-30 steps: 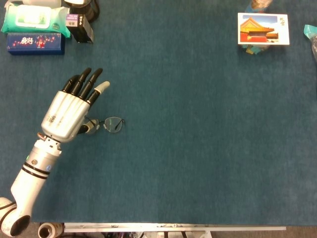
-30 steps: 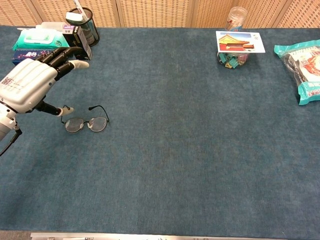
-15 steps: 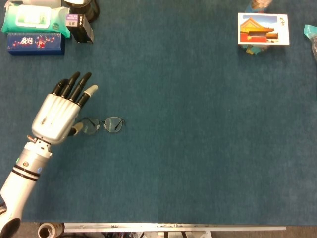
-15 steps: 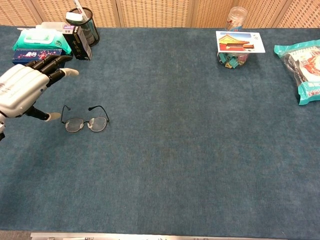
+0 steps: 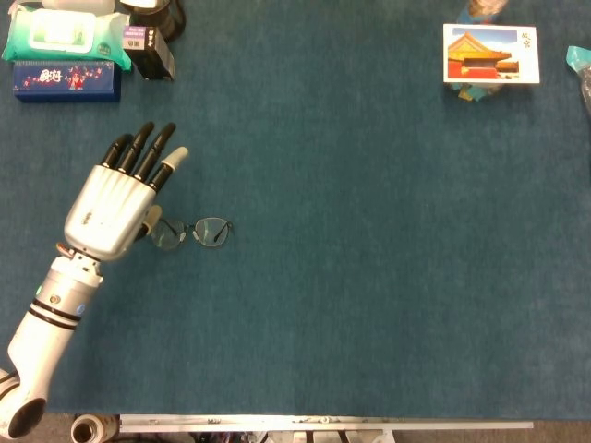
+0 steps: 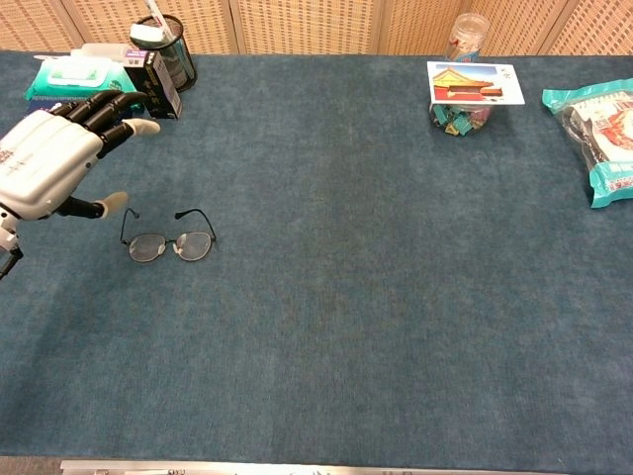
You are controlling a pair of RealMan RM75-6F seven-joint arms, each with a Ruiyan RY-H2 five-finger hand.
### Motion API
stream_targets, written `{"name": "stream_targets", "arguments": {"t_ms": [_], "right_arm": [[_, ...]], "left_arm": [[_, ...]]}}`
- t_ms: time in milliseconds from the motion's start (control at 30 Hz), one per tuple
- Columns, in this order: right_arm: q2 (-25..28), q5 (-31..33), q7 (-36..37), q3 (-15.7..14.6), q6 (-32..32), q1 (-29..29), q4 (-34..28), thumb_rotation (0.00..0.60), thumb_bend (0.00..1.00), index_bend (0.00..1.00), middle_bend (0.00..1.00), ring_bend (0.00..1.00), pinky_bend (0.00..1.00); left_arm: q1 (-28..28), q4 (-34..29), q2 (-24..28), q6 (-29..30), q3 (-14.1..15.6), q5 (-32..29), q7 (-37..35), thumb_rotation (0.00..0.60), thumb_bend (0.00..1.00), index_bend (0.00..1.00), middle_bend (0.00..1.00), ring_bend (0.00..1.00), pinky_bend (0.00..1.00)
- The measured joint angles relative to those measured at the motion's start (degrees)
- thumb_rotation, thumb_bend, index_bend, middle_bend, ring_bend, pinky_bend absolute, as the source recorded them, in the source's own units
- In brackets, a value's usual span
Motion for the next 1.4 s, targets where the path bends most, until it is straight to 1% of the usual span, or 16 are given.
{"name": "stream_targets", "arguments": {"t_ms": [233,633,1067,1400], "right_arm": [[0.0,0.0,-0.2,0.1,0.1,0.0,-0.2,0.600,0.05,0.16,0.21,0.16,0.27],[0.3,0.4,0.5,0.4,0.2,-0.1,-0.3,0.600,0.05,0.16,0.21,0.16,0.27],[0.4,0.5,0.9,0.8,1.2,-0.4,-0.2,0.600,0.05,0.16,0.21,0.16,0.27],[0.5,0.3,1.1,0.8,1.5,-0.6,-0.3,0.600,0.05,0.16,0.21,0.16,0.27]], "left_arm": [[-0.3,-1.0,-0.8,0.0,0.0,0.4,-0.1,0.600,0.27,0.16,0.05,0.04,0.18],[-1.9,0.8,-4.5,-1.9,-0.3,0.3,-1.8,0.600,0.27,0.16,0.05,0.04,0.18],[-2.2,3.1,-7.4,-3.1,1.3,0.6,-3.4,0.600,0.27,0.16,0.05,0.04,0.18],[-3.0,6.0,-10.3,-4.9,1.7,0.3,-5.0,0.600,0.27,0.16,0.05,0.04,0.18]]}}
